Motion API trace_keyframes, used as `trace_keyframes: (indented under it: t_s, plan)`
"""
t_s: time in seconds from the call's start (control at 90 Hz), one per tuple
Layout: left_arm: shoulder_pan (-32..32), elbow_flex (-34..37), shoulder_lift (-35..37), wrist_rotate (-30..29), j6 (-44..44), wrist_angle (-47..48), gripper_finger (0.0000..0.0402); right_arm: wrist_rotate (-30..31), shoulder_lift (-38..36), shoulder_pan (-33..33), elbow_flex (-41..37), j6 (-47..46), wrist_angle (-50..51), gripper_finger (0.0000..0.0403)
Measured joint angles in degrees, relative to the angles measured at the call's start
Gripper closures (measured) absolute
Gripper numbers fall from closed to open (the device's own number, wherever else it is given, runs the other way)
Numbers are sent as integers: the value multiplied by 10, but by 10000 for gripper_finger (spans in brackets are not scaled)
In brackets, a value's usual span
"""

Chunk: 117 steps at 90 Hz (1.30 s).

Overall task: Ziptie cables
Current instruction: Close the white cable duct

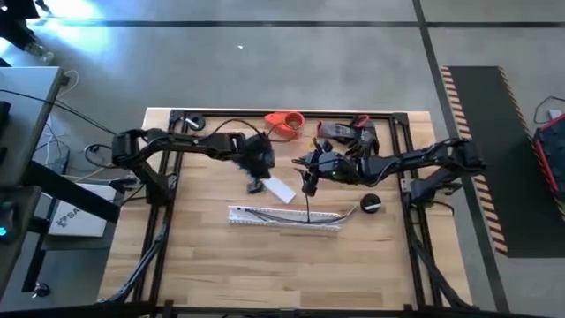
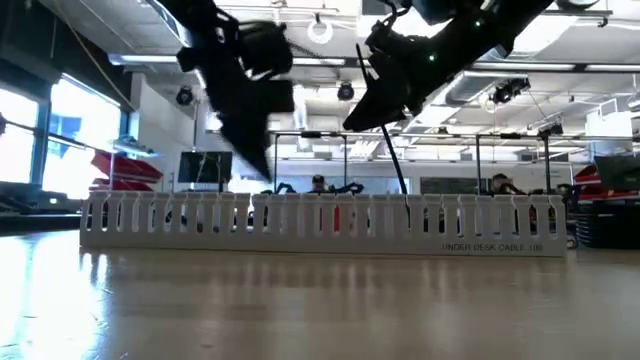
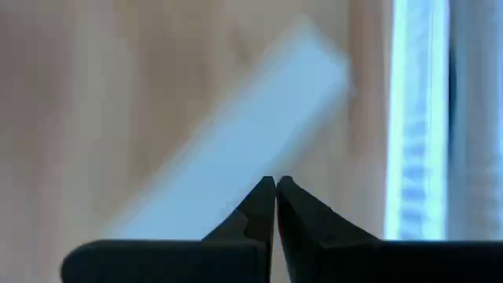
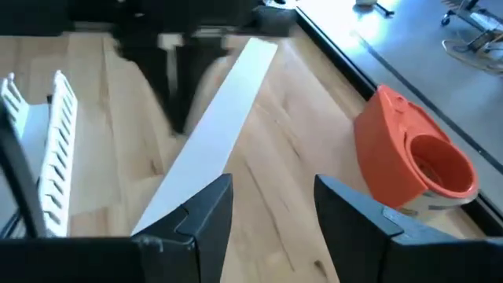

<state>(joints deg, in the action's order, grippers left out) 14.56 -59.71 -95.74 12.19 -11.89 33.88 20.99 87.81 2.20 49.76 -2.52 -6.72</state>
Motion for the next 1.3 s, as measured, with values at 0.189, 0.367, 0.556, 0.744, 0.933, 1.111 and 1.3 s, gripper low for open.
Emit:
trace_keyframes:
  t_s: [0.189, 0.367, 0.556, 0.744, 0.933, 1.111, 1.3]
  plan:
    - [-6, 25, -65, -1, 16, -171, 401, 2, 4, 9, 0, 0, -31, 238]
    - [-11, 10, -112, 17, 87, -358, 401, 2, 4, 8, 0, 0, -18, 238]
    - [-11, -26, -61, 37, 26, -137, 402, 2, 6, 8, 0, -1, -3, 238]
    - [-11, -4, -87, 26, -31, -137, 402, 2, 19, 14, 0, 0, -16, 238]
    - [-7, -9, -165, 31, 65, -351, 401, 3, 18, 14, 0, 0, -15, 238]
    - [-6, -33, -162, 16, 88, -349, 401, 11, 15, 15, 1, -2, -2, 238]
    - [-7, -40, -55, -82, 66, -207, 401, -8, 20, 13, -1, -5, 18, 238]
